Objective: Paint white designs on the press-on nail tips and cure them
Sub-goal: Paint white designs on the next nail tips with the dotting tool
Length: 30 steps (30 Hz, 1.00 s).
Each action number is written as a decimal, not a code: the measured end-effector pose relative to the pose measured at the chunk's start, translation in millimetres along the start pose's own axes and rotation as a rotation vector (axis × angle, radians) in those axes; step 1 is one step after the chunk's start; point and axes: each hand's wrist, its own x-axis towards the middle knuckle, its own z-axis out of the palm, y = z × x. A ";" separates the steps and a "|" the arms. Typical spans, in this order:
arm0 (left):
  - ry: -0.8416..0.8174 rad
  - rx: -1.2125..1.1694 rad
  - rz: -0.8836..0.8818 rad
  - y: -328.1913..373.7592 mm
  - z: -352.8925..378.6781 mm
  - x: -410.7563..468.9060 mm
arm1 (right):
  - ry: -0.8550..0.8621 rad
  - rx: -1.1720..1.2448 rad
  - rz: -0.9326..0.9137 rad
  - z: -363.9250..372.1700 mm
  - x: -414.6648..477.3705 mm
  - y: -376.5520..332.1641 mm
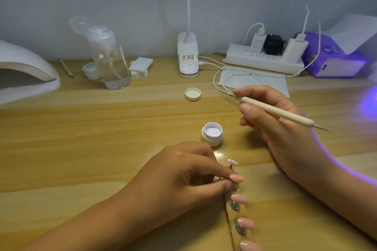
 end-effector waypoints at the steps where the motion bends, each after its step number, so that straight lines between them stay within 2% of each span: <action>1: -0.003 0.025 0.013 -0.1 0.7 -0.3 | 0.027 -0.006 -0.017 0.7 -0.1 -0.1; 8: 0.060 0.287 0.188 3.3 5.2 -3.1 | 0.101 -0.041 -0.128 3.1 4.1 -0.6; 11: 0.192 0.203 0.235 7.8 4.1 -3.4 | 0.047 -0.101 -0.228 5.3 6.5 -2.7; 13: 0.283 -0.071 0.103 8.3 -0.3 -2.0 | -0.005 -0.169 -0.258 6.0 5.4 -0.8; 16: 0.402 -0.551 -0.240 0.1 -7.4 3.7 | -0.108 -0.308 -0.258 7.0 1.5 2.6; 18: 0.459 -0.697 -0.403 -6.9 -10.7 7.9 | -0.140 -0.388 -0.271 7.7 0.8 3.2; 20: 0.497 -0.746 -0.459 -9.7 -13.4 10.5 | -0.137 -0.426 -0.277 7.8 1.0 2.8; 30: 0.467 -0.729 -0.427 -5.7 -13.8 11.2 | -0.179 -0.507 -0.234 7.8 3.0 5.8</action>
